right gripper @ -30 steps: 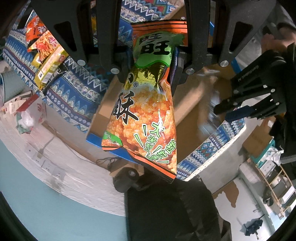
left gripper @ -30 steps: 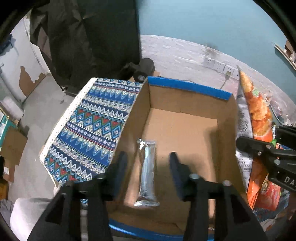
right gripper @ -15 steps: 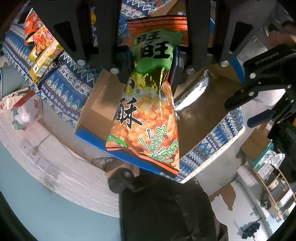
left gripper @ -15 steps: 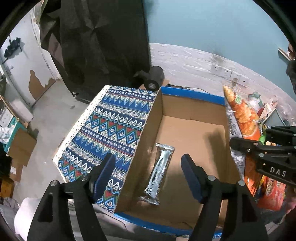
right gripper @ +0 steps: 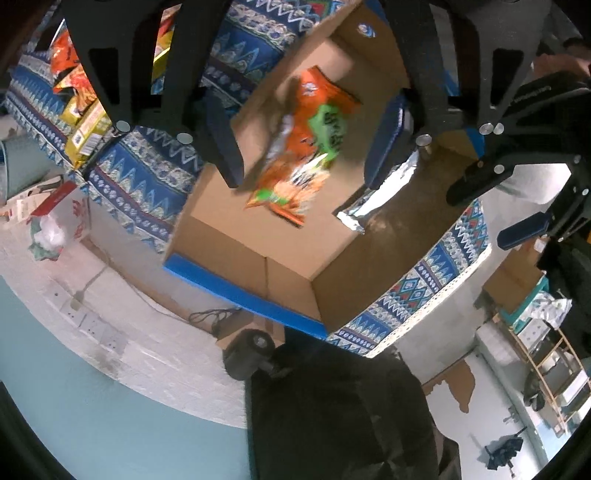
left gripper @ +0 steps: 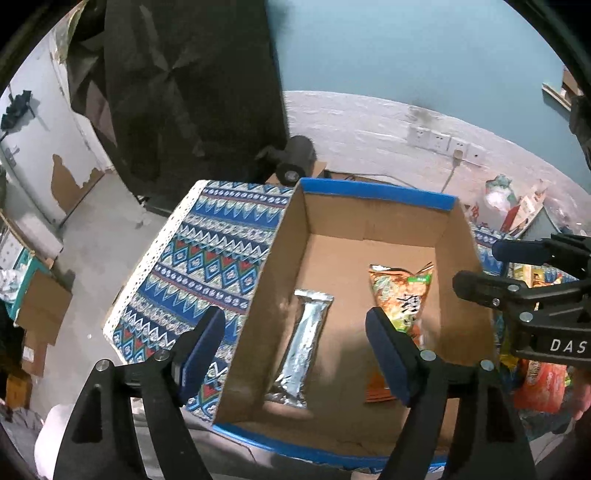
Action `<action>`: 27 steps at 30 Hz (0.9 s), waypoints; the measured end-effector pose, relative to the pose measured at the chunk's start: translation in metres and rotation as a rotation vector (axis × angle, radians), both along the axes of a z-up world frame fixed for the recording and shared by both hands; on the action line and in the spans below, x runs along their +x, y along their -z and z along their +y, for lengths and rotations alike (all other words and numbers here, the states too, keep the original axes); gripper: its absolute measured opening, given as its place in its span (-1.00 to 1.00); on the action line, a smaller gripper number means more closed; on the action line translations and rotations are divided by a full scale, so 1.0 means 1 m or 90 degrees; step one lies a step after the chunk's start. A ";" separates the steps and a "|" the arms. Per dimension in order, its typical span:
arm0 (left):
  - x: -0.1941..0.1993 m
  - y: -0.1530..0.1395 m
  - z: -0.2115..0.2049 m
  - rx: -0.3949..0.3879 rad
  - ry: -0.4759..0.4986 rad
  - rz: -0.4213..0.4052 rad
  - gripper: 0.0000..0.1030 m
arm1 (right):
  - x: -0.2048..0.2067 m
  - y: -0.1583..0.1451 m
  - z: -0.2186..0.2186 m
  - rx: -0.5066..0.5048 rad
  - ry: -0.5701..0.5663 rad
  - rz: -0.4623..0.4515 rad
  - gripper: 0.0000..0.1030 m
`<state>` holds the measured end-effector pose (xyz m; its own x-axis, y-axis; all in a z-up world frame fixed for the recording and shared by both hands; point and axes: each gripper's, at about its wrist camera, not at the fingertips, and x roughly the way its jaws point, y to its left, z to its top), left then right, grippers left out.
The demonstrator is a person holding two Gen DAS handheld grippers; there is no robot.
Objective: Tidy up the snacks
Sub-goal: 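Lower the orange-green snack bag into the box and open the right tool, then move both tools back to the snack pile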
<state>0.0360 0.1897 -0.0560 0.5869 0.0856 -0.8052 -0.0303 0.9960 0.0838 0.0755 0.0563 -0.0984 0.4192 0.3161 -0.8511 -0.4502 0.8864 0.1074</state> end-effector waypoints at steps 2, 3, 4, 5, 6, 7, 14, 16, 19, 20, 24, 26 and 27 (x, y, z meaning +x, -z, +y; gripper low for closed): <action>0.000 -0.002 -0.005 -0.007 0.012 -0.001 0.57 | -0.003 -0.004 -0.007 -0.003 0.008 -0.006 0.44; -0.001 -0.004 -0.008 -0.013 0.023 -0.005 0.57 | -0.005 -0.006 -0.011 -0.006 0.009 -0.010 0.47; -0.002 -0.005 -0.011 -0.016 0.031 -0.009 0.57 | -0.006 -0.007 -0.014 -0.008 0.010 -0.015 0.49; -0.003 -0.007 -0.016 -0.016 0.041 -0.016 0.57 | -0.009 -0.010 -0.019 -0.016 0.013 -0.024 0.49; -0.004 -0.009 -0.019 -0.014 0.049 -0.023 0.57 | -0.010 -0.011 -0.023 -0.020 0.016 -0.026 0.51; -0.005 -0.010 -0.023 -0.009 0.056 -0.029 0.57 | -0.012 -0.012 -0.027 -0.025 0.018 -0.029 0.54; -0.009 -0.013 -0.055 0.024 0.108 -0.035 0.57 | -0.025 -0.028 -0.066 -0.029 0.049 -0.058 0.65; -0.010 -0.013 -0.063 0.033 0.120 -0.040 0.57 | -0.028 -0.031 -0.075 -0.029 0.056 -0.064 0.66; -0.013 -0.016 -0.077 0.064 0.132 -0.058 0.57 | -0.034 -0.036 -0.089 -0.046 0.070 -0.078 0.66; -0.013 -0.018 -0.082 0.059 0.147 -0.058 0.57 | -0.037 -0.038 -0.095 -0.053 0.073 -0.086 0.66; -0.013 -0.021 -0.093 0.022 0.165 -0.049 0.57 | -0.044 -0.044 -0.117 -0.061 0.087 -0.090 0.66; -0.014 -0.023 -0.100 0.024 0.168 -0.050 0.57 | -0.047 -0.046 -0.133 -0.046 0.104 -0.079 0.66; -0.014 -0.024 -0.104 0.024 0.172 -0.051 0.57 | -0.048 -0.047 -0.141 -0.041 0.113 -0.077 0.66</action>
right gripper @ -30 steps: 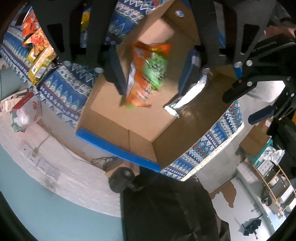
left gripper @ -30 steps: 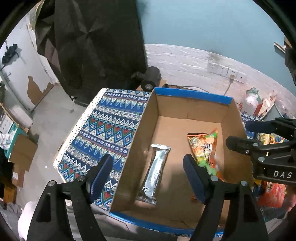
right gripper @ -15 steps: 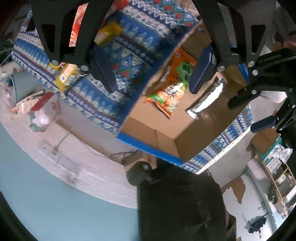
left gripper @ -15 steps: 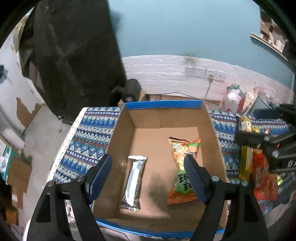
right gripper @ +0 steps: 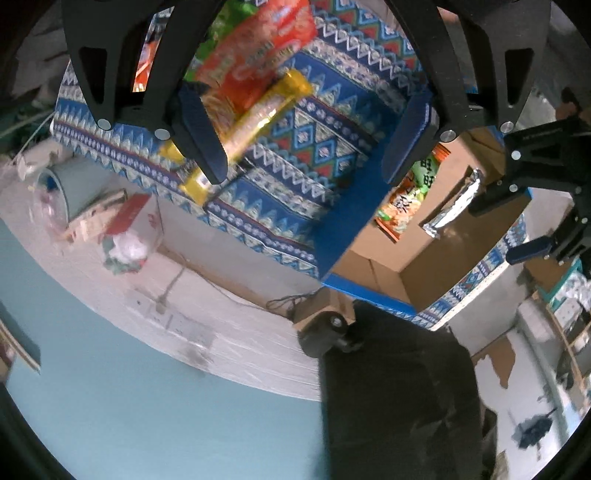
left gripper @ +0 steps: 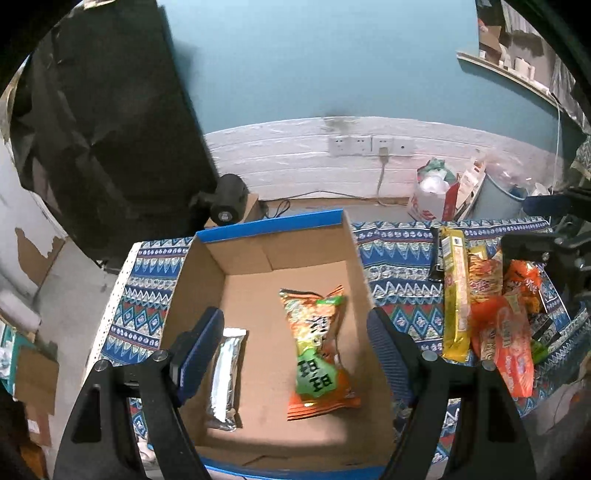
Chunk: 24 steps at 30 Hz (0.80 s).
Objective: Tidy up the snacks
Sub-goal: 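Move both tools back to the snack pile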
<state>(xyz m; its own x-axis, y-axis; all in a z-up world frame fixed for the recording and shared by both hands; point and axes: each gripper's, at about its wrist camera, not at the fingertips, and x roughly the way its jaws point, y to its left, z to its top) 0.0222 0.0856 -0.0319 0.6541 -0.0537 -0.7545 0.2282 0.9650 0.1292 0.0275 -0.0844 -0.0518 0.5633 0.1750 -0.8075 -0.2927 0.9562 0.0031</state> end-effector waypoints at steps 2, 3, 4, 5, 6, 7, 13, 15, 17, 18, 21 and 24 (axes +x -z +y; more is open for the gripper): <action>-0.001 -0.003 -0.010 -0.001 0.010 0.001 0.57 | -0.004 -0.003 -0.018 0.011 0.013 0.001 0.66; -0.002 -0.004 -0.016 -0.001 0.015 0.002 0.57 | -0.006 -0.004 -0.023 0.012 0.016 0.000 0.66; -0.002 -0.004 -0.021 0.003 0.021 0.005 0.57 | -0.008 -0.005 -0.032 0.011 0.023 0.000 0.66; -0.003 -0.004 -0.026 0.006 0.027 0.008 0.57 | -0.009 -0.005 -0.038 0.008 0.027 -0.001 0.66; -0.004 -0.005 -0.031 0.007 0.034 0.010 0.57 | -0.011 -0.006 -0.045 0.003 0.033 -0.002 0.66; -0.004 -0.005 -0.037 0.007 0.041 0.012 0.57 | -0.014 -0.007 -0.049 0.001 0.036 -0.004 0.65; -0.006 -0.005 -0.069 -0.006 0.078 0.028 0.57 | -0.028 -0.008 -0.087 -0.002 0.064 -0.009 0.66; -0.006 -0.006 -0.079 -0.012 0.090 0.033 0.57 | -0.032 -0.008 -0.099 0.001 0.072 -0.010 0.66; -0.007 -0.007 -0.090 -0.017 0.104 0.035 0.57 | -0.036 -0.007 -0.113 0.003 0.082 -0.010 0.66; -0.007 -0.007 -0.096 -0.016 0.110 0.036 0.57 | -0.038 -0.007 -0.117 0.004 0.085 -0.009 0.66; -0.007 -0.004 -0.113 -0.017 0.127 0.048 0.57 | -0.042 -0.005 -0.137 0.014 0.103 -0.002 0.65; -0.003 0.002 -0.127 -0.012 0.138 0.059 0.57 | -0.045 -0.001 -0.153 0.020 0.117 0.002 0.65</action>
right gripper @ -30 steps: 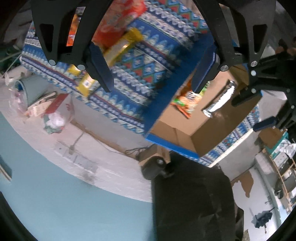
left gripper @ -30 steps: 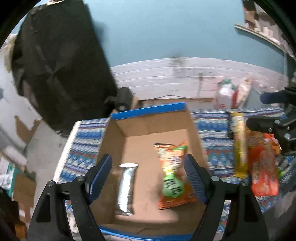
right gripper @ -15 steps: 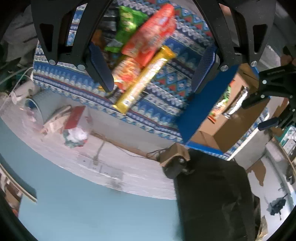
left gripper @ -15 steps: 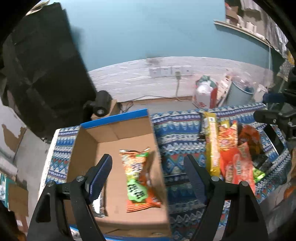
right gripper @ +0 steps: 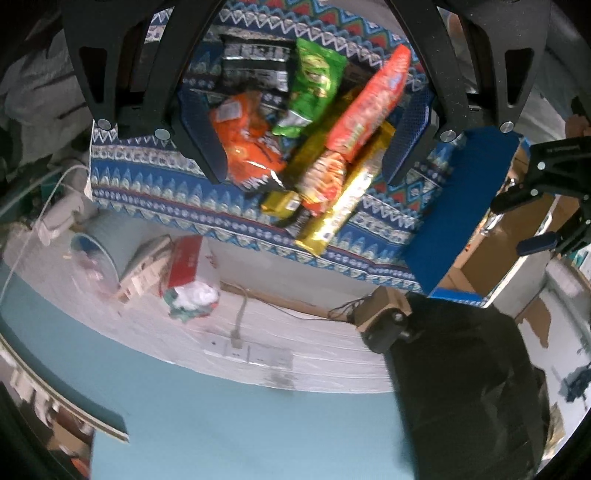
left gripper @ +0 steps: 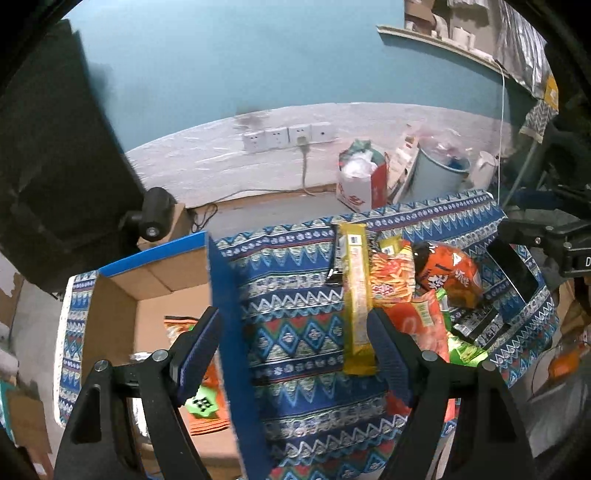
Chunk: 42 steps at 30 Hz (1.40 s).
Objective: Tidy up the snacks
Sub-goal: 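Move both tools back to the snack pile, then grasp the yellow wafer bar with the left tool while the right tool grasps the orange octopus bag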
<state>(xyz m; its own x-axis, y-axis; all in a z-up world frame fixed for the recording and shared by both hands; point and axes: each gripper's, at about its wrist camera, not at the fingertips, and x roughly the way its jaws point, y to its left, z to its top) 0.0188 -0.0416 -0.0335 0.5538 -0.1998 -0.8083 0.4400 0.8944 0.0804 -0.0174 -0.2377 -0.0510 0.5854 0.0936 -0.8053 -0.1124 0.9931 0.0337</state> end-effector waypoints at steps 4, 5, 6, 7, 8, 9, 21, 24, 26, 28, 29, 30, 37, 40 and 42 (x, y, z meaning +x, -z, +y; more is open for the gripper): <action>0.006 0.010 -0.018 0.011 0.011 0.013 0.57 | 0.000 0.011 -0.017 -0.004 0.012 0.013 0.65; 0.008 0.012 -0.021 0.013 0.011 0.018 0.57 | 0.001 0.014 -0.020 -0.004 0.014 0.017 0.65; 0.011 0.015 -0.024 0.013 0.012 0.023 0.57 | 0.002 0.017 -0.023 -0.005 0.016 0.021 0.65; 0.014 0.018 -0.027 0.014 0.012 0.027 0.57 | 0.004 0.021 -0.027 -0.006 0.020 0.025 0.65; 0.016 0.020 -0.029 0.015 0.012 0.029 0.57 | 0.006 0.024 -0.031 -0.005 0.023 0.030 0.65; 0.019 0.023 -0.030 0.017 0.012 0.033 0.57 | 0.007 0.025 -0.033 -0.004 0.025 0.033 0.65; 0.054 0.078 -0.070 0.042 0.032 0.110 0.57 | 0.034 0.066 -0.049 0.005 0.027 0.088 0.65; 0.061 0.091 -0.077 0.045 0.036 0.125 0.57 | 0.042 0.080 -0.051 0.003 0.025 0.105 0.65; 0.066 0.102 -0.082 0.047 0.040 0.139 0.57 | 0.046 0.090 -0.053 0.006 0.021 0.117 0.65; 0.070 0.112 -0.087 0.056 0.045 0.149 0.57 | 0.050 0.100 -0.055 0.005 0.019 0.131 0.65; 0.072 0.116 -0.089 0.060 0.047 0.152 0.57 | 0.051 0.103 -0.056 0.004 0.017 0.136 0.65; 0.074 0.120 -0.091 0.065 0.048 0.158 0.57 | 0.053 0.109 -0.056 0.000 0.015 0.143 0.65; 0.086 0.147 -0.096 0.077 0.043 0.190 0.57 | 0.062 0.135 -0.068 0.003 0.021 0.180 0.65; 0.091 0.156 -0.097 0.074 0.037 0.206 0.57 | 0.064 0.142 -0.072 0.008 0.023 0.189 0.65; 0.094 0.163 -0.098 0.079 0.037 0.213 0.57 | 0.066 0.145 -0.073 0.006 0.022 0.195 0.65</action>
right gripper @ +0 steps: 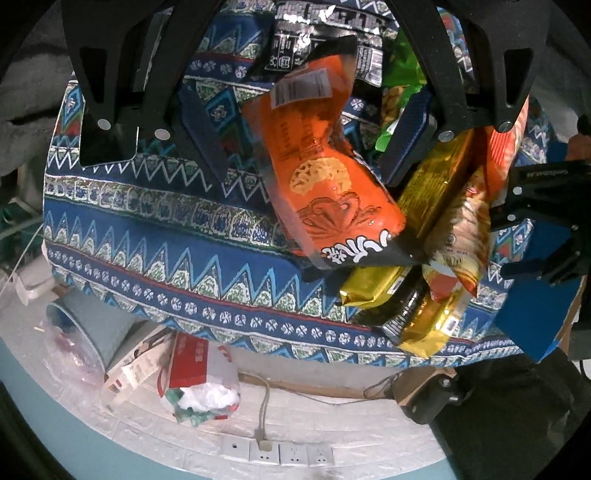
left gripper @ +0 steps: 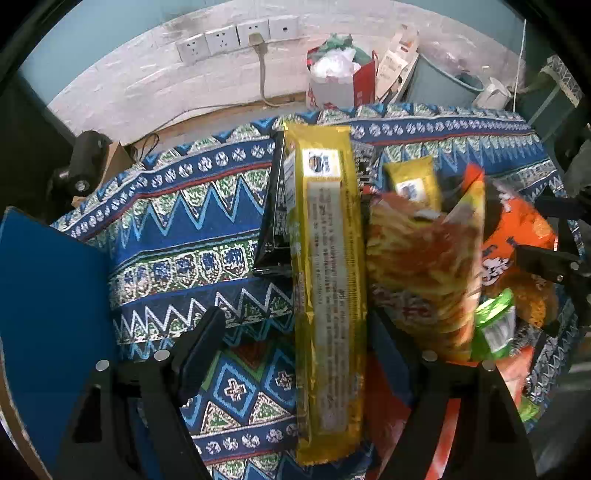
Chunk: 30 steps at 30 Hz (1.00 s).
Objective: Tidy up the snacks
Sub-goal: 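Grasp the yellow wafer bar with the left tool while the right tool grasps the orange octopus bag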
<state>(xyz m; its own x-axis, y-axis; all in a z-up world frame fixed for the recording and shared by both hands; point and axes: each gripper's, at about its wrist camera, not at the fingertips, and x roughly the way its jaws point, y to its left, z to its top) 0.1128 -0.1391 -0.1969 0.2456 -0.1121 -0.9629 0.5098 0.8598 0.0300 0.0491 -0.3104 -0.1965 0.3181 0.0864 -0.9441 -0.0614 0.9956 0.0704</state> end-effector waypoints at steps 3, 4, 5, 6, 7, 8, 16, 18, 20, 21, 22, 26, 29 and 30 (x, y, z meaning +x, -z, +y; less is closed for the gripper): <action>0.002 0.008 0.001 0.000 -0.002 0.011 0.46 | 0.003 0.008 0.002 0.000 -0.004 0.011 0.65; 0.003 0.010 0.001 -0.002 -0.001 0.016 0.44 | 0.004 0.012 0.003 0.001 -0.006 0.016 0.65; 0.004 0.013 0.001 -0.003 0.000 0.021 0.36 | 0.005 0.014 0.004 0.001 -0.007 0.019 0.65; 0.004 0.015 0.001 -0.004 0.001 0.024 0.21 | 0.006 0.017 0.005 -0.002 -0.010 0.023 0.65; 0.003 0.016 0.001 -0.006 0.003 0.023 0.18 | 0.008 0.020 0.006 -0.004 -0.012 0.026 0.65; 0.003 0.015 0.000 -0.004 0.007 0.018 0.05 | 0.008 0.022 0.007 -0.005 -0.014 0.029 0.65; -0.009 0.015 -0.002 0.016 0.034 -0.003 -0.38 | 0.009 0.043 0.012 -0.007 -0.016 0.054 0.59; -0.012 0.011 -0.001 0.017 0.034 -0.011 -0.38 | 0.008 0.046 0.012 0.001 -0.013 0.061 0.28; -0.015 0.004 0.001 0.015 0.030 -0.019 -0.38 | 0.005 0.047 0.011 -0.003 -0.001 0.061 0.15; -0.016 0.001 0.003 0.013 0.027 -0.023 -0.38 | 0.004 0.046 0.011 -0.006 0.004 0.059 0.10; -0.017 -0.002 0.006 0.014 0.024 -0.027 -0.38 | 0.003 0.046 0.012 -0.007 0.007 0.059 0.05; -0.022 -0.016 0.015 0.012 0.012 -0.050 -0.38 | -0.001 0.036 0.010 -0.025 0.023 0.040 -0.09; -0.025 -0.027 0.023 0.006 -0.001 -0.067 -0.38 | -0.001 0.026 0.009 -0.037 0.032 0.024 -0.11; -0.023 -0.029 0.024 0.003 -0.003 -0.070 -0.38 | -0.003 0.022 0.010 -0.039 0.035 0.017 -0.11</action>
<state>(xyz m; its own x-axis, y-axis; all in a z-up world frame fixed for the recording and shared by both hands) 0.0896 -0.1154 -0.1675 0.3509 -0.1055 -0.9305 0.4990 0.8619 0.0905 0.0465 -0.3006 -0.2184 0.2952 0.0119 -0.9554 -0.0059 0.9999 0.0106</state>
